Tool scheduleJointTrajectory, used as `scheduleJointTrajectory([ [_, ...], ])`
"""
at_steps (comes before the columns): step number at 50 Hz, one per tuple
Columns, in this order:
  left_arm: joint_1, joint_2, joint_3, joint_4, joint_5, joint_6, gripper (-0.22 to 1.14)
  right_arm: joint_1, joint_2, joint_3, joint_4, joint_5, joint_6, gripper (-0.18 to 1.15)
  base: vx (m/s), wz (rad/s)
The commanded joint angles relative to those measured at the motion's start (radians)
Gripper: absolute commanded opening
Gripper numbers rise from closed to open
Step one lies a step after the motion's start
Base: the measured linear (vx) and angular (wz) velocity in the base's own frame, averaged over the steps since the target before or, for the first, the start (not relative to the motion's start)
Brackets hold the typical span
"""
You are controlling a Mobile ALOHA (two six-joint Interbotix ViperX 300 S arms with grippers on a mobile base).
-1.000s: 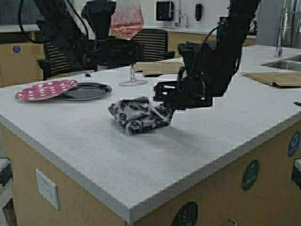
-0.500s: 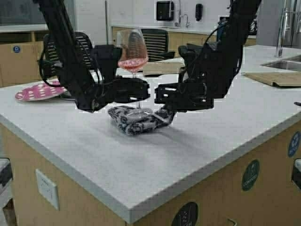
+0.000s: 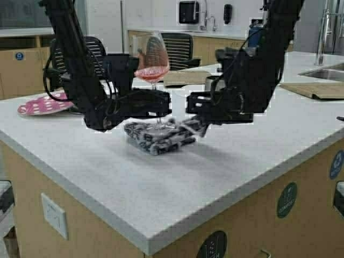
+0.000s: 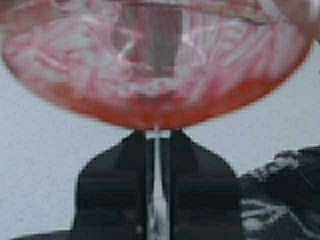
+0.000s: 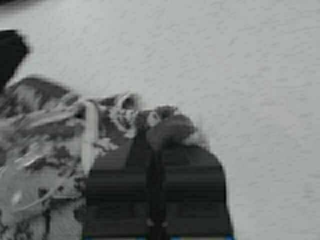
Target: Get the cloth and wipe up the spill under the wine glass
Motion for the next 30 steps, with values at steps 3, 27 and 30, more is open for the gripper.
scheduleJointTrajectory([
  [3, 0.008, -0.064, -0.011, -0.002, -0.006, 0.008, 0.30, -0.118, -0.106, 0.043, 0.130, -0.104, 0.003, 0.17, 0.00, 0.00],
  [27, 0.006, 0.014, -0.038, 0.003, -0.017, 0.005, 0.30, -0.207, -0.163, 0.098, 0.212, -0.249, -0.002, 0.17, 0.00, 0.00],
  [30, 0.005, 0.025, -0.046, 0.011, -0.017, 0.003, 0.30, -0.207, -0.163, 0.101, 0.212, -0.249, 0.000, 0.17, 0.00, 0.00],
])
